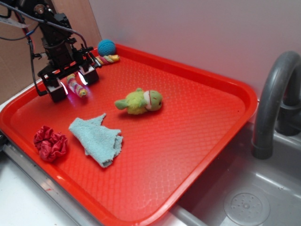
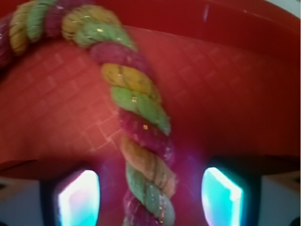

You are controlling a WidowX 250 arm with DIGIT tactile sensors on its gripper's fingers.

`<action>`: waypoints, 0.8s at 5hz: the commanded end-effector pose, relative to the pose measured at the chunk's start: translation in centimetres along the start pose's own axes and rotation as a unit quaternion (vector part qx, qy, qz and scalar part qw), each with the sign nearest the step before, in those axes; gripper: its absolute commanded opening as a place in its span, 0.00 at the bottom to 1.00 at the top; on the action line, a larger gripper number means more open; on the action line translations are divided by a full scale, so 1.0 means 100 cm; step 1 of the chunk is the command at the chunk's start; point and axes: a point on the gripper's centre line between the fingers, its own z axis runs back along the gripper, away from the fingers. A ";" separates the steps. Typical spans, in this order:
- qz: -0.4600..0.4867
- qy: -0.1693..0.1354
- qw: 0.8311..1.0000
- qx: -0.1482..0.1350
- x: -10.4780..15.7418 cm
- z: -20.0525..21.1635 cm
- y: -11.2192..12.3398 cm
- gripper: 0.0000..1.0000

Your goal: Grab the multicolored rope.

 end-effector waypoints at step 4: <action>-0.247 -0.030 0.967 -0.054 -0.016 0.166 -0.014 0.00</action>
